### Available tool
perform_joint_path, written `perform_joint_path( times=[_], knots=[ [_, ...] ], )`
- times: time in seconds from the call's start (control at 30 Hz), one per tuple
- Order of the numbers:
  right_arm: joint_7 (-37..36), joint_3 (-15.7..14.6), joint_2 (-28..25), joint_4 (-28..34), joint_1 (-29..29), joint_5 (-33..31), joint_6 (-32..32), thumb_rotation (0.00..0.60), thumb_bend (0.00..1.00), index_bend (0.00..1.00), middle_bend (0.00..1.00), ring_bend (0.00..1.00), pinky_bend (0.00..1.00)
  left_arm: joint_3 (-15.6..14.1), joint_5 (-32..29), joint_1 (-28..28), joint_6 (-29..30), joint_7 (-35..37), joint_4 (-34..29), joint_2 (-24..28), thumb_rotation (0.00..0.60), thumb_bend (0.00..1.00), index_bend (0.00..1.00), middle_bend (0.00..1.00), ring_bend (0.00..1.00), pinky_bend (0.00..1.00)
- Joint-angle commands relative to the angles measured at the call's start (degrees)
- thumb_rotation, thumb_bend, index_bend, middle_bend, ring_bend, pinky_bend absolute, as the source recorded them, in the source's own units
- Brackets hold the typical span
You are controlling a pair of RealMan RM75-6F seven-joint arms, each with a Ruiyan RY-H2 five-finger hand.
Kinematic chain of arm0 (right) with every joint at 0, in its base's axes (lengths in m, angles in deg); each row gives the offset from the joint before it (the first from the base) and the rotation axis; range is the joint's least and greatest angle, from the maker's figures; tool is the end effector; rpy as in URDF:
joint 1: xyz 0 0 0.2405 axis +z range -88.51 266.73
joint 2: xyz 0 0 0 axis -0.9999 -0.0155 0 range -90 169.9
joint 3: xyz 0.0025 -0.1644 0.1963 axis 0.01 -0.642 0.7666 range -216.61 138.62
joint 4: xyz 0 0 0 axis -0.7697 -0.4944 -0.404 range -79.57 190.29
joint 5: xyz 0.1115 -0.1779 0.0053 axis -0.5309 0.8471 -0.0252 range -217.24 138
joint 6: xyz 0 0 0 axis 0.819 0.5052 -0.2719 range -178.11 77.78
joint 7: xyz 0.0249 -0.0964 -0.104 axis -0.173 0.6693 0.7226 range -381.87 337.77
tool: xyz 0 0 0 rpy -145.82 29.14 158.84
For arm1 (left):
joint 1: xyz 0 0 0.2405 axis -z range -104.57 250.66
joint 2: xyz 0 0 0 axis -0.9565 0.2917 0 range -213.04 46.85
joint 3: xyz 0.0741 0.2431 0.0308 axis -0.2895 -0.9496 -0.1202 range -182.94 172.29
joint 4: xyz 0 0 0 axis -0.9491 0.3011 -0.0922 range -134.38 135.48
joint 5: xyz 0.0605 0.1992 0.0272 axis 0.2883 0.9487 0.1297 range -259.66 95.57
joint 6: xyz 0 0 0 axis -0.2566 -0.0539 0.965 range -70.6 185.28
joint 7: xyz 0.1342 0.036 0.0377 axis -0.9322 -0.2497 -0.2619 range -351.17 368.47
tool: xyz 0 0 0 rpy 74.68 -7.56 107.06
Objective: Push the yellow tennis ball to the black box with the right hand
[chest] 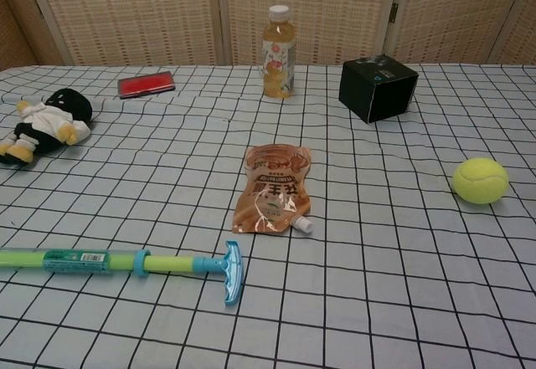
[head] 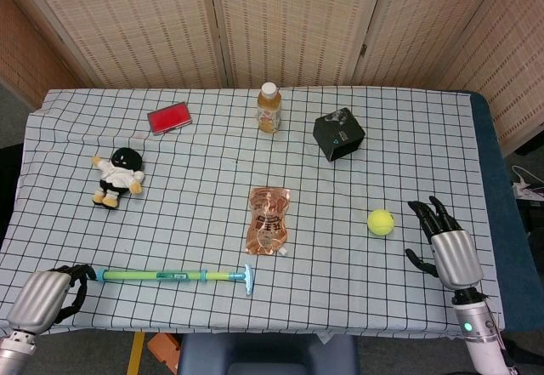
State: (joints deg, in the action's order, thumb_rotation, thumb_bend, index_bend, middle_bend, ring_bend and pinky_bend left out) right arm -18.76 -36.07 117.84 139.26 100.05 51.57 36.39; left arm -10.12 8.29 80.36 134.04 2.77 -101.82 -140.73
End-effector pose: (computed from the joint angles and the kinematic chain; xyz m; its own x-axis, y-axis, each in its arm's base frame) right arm -0.2792 -0.2115 0.0929 0.3623 0.0614 0.9300 -0.9101 -0.1920 0.3673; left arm -0.2867 0.1577 0.1397 0.4526 0.2526 0.8552 0.8917 -0.1345 -0.4322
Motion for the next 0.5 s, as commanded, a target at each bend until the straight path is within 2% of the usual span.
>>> perform_joint_path(
  times=[0.03, 0.37, 0.5],
  knots=[
    [0.07, -0.09, -0.04, -0.05, 0.05, 0.07, -0.28, 0.6, 0.13, 0.11, 0.15, 0.03, 0.33, -0.03, -0.01, -0.1, 0.12, -0.2, -0.06, 0.02, 0.6, 0.58, 0.44, 0.5, 0.5, 0.61],
    [-0.28, -0.05, -0.38, 0.33, 0.23, 0.19, -1.01, 0.6, 0.13, 0.11, 0.15, 0.03, 0.33, 0.19, -0.21, -0.14, 0.28, -0.08, 0.11, -0.05, 0.6, 0.58, 0.44, 0.5, 0.5, 0.61],
    [0.26, -0.21, -0.19, 0.33, 0.03, 0.48, -0.78, 0.6, 0.16, 0.11, 0.15, 0.03, 0.33, 0.12, -0.3, -0.03, -0.06, 0.18, 0.04, 0.09, 0.6, 0.58, 0.44, 0.5, 0.5, 0.61]
  ],
)
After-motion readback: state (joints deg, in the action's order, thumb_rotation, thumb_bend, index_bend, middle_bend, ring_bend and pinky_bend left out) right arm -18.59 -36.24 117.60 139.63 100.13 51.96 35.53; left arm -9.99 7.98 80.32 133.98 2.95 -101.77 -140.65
